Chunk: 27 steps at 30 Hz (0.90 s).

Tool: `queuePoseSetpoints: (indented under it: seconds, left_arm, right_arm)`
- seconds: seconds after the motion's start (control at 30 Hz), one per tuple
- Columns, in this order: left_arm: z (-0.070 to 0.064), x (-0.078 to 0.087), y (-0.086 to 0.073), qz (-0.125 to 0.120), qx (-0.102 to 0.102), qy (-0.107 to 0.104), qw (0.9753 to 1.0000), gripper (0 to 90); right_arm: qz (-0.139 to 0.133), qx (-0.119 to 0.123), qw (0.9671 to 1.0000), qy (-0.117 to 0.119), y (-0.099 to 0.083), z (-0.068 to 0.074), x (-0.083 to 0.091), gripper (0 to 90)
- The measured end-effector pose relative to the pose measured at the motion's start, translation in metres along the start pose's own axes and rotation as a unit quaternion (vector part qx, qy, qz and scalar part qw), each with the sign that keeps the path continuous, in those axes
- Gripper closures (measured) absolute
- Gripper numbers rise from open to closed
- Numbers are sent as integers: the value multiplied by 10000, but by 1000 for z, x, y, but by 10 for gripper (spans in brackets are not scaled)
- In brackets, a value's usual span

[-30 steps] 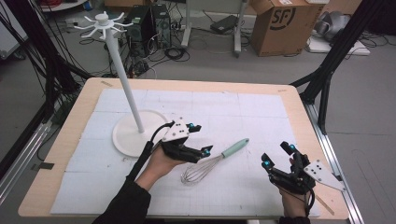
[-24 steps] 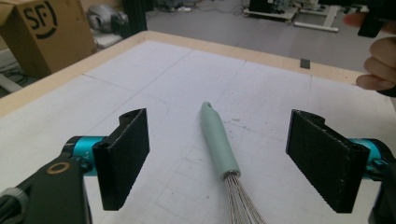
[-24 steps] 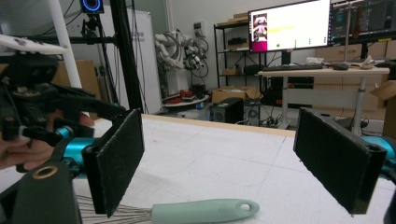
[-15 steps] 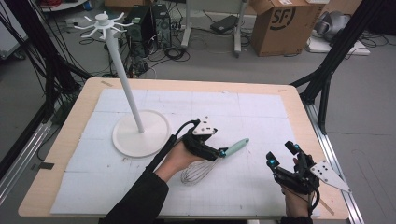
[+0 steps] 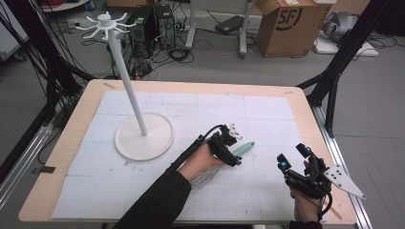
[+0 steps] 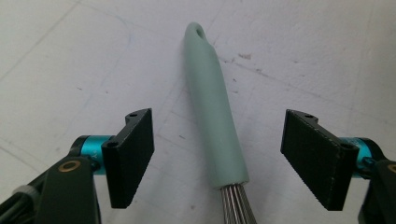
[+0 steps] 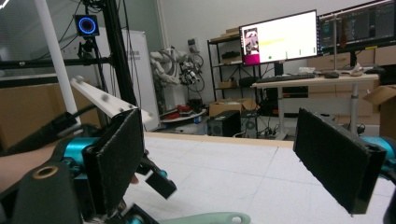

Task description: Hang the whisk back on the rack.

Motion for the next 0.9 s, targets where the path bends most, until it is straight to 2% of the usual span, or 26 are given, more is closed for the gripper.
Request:
queuePoseSetpoints:
  seconds: [0.07,0.23,0.37,0.57,0.77,0.9]
  left_arm:
    - [0,-9,1,190,56,-21,9998,296]
    - [3,-19,0,509,179,2,9985,321]
    - [3,-26,-5,977,133,2,9951,332]
    - [7,-25,-5,1102,130,28,9938,413]
    - [5,-24,-4,1174,125,152,9929,442]
    - [2,-24,-4,1177,100,91,9930,542]
  right_arm:
    - [-36,-17,10000,-14,1,-1,1,154]
    - [-113,-66,9999,-10,3,-5,4,155]
    - [-167,-115,9998,-30,4,-7,5,155]
    - [-217,-123,9997,-16,6,-8,6,161]
    - [-155,-149,9998,-30,3,-9,5,163]
    - [-191,-144,9997,-67,4,-9,5,163]
Point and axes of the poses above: each handheld gripper's, and its own axes: x roughly backward along the jaws, y roughly out of its top, z roughly to its left, the point moved 9 cm from there along -x, roughly forward along the jaws, and after that the axes turned 10 degrees about z, right-handed, at the moved point
